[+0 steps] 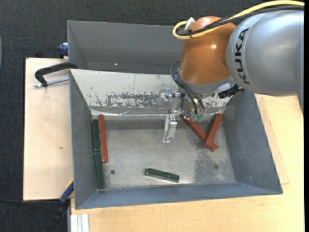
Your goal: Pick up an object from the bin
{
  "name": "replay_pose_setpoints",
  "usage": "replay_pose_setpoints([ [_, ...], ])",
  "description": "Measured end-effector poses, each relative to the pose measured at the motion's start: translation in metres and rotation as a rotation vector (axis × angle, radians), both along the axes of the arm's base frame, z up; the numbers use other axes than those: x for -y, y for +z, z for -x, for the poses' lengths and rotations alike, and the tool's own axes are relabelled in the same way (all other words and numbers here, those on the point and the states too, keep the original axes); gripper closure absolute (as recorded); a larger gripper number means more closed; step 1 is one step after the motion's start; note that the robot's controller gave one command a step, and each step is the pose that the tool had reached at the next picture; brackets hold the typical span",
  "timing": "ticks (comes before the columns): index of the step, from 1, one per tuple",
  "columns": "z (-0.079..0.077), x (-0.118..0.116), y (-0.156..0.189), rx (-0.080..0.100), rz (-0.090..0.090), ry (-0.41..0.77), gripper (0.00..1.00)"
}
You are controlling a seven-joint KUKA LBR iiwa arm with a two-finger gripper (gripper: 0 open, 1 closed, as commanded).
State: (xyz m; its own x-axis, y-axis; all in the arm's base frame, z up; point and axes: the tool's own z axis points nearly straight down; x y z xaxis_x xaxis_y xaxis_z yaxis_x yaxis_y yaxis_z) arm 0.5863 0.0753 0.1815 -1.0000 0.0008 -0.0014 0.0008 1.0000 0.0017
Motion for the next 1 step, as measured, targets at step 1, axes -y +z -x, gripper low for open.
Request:
replay_pose_setpoints([
  [1,0.0000,0.0000,0.0000,0.000,0.000,0.000,0.00],
])
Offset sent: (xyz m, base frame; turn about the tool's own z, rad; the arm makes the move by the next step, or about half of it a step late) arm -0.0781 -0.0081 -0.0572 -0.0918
